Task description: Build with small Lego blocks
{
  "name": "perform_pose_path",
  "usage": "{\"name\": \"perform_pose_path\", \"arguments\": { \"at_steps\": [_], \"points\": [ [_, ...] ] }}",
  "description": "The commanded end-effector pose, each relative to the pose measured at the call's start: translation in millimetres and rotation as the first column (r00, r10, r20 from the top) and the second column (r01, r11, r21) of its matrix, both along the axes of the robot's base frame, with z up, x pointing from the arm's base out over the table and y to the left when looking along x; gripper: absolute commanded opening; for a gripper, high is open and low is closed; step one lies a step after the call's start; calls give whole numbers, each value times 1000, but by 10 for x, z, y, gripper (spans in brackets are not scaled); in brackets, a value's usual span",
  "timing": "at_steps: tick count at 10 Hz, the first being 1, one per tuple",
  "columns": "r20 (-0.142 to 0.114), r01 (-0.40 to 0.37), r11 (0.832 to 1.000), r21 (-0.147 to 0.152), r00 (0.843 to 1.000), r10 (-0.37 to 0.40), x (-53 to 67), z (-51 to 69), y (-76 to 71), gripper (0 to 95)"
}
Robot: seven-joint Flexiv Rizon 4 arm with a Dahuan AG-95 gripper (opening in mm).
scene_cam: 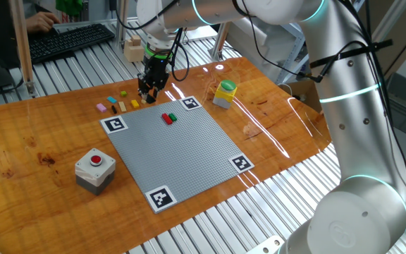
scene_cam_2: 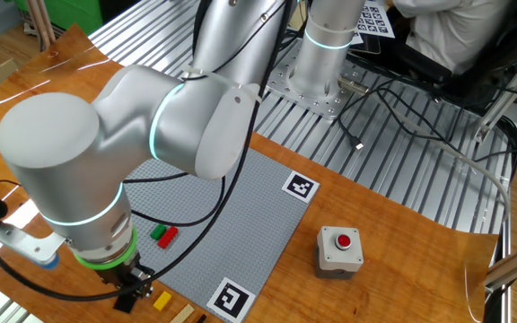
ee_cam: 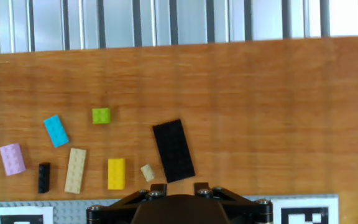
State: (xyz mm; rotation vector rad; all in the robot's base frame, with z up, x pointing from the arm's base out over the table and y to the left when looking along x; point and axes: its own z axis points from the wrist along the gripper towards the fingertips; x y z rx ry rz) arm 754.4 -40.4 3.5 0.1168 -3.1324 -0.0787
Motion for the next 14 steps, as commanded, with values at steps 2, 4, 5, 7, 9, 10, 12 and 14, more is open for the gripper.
{"name": "perform_pose_path", "arguments": {
  "at_steps": [2,4,5,7,9,10,12,14],
  "points": [
    [0,0,1000,0,1000,0,18,2,1,380],
    [5,-2,1000,0,1000,2,17,-18,8,380],
    [2,-5,1000,-3,1000,5,23,-4,19,380],
    [4,-13,1000,-2,1000,13,27,-7,34,190],
    [3,-19,1000,-5,1000,19,35,-1,51,190],
    [3,-20,1000,-5,1000,20,36,1,55,0],
    [-3,-18,1000,-8,1000,18,34,24,75,0],
    [-12,-16,1000,-9,1000,16,30,72,79,0]
  ]
}}
